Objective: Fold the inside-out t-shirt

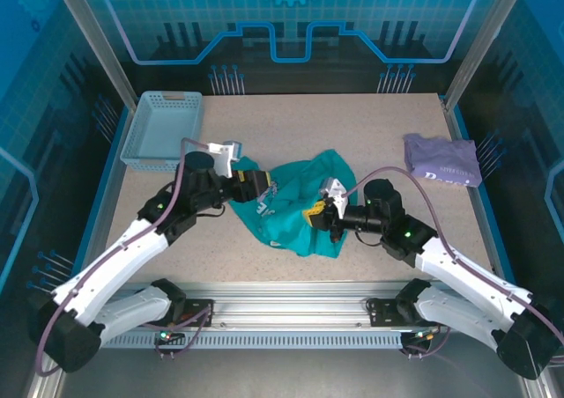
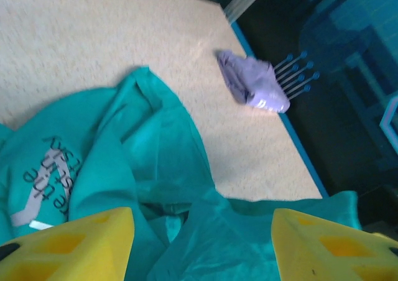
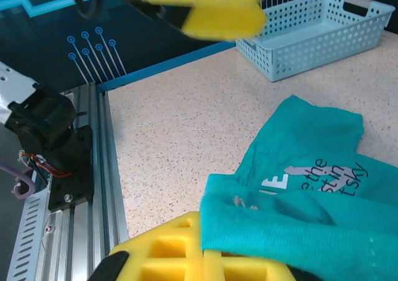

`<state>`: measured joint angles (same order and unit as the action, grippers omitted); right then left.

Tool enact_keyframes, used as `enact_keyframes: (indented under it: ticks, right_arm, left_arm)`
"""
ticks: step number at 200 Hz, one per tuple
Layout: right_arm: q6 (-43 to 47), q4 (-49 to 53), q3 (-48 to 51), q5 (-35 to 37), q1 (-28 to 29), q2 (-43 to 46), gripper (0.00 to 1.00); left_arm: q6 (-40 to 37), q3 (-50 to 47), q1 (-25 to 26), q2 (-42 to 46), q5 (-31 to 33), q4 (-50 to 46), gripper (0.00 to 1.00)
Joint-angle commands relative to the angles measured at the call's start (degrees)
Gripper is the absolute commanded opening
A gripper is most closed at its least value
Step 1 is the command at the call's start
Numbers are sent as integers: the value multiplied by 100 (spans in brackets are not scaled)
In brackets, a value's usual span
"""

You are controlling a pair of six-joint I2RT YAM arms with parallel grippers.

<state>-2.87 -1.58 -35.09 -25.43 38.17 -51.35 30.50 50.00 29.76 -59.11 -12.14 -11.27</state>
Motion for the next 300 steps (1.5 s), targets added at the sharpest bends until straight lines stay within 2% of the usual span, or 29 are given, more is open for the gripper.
enact_keyframes:
  ticks: [1,26,41,58,73,95,119,146,168,180,196,212,227,262,281,300]
  right_arm:
    - [173,-227,13,-252,-56,68,0]
    - [44,-140,-148,-50,-48,7,0]
    - [-106,30,-270,357,-1,-79,0]
    - [-260,233,-403,906,254,-326,0]
    - [-517,351,-534,1375,665,-751,5]
    - [-583,392,-740,1165,1389,-1640,15]
    - [-179,1061,-1305,768,2010,-2461,29]
    - [-12,1285,-1366,253,1932,-2396,39]
    - [-164,1010,-1084,-424,1468,-1900,44]
    - [-330,836,-929,-638,1167,-1690,45]
    - [-551,870,-875,-534,807,-1610,45]
    - [-590,1472,-1107,79,680,-1776,46]
    - [-426,2113,-1366,231,744,-2046,46]
    - [-319,3219,-1747,699,1459,-2565,52]
    - [-584,3210,-1715,387,1659,-2846,61]
    - [-851,2815,-1637,67,1715,-3112,61]
  left_arm:
    - [463,95,-32,-501,-776,185,64]
    - [711,142,-33,-984,-1141,402,66]
    - [665,56,-38,-963,-1044,407,67]
    - [396,-47,-44,-698,-277,-10,67]
    - [117,-144,-73,-337,569,-420,68]
    - [-121,-310,-267,181,1321,-742,68]
    - [-254,-359,-442,550,1506,-1081,69]
    - [-238,-460,-436,680,1029,-1418,70]
    - [-126,-760,-294,897,500,-1513,70]
    - [-53,-946,-32,1094,538,-1533,70]
    - [104,-1132,411,1268,694,-1651,71]
    - [227,-1273,866,1271,765,-1803,71]
    - [335,-1390,1164,1258,994,-2017,71]
    - [467,-1399,1155,1433,1797,-2387,71]
    - [356,-1305,1064,1426,1951,-2413,71]
    - [257,-1226,944,1361,1936,-2428,71]
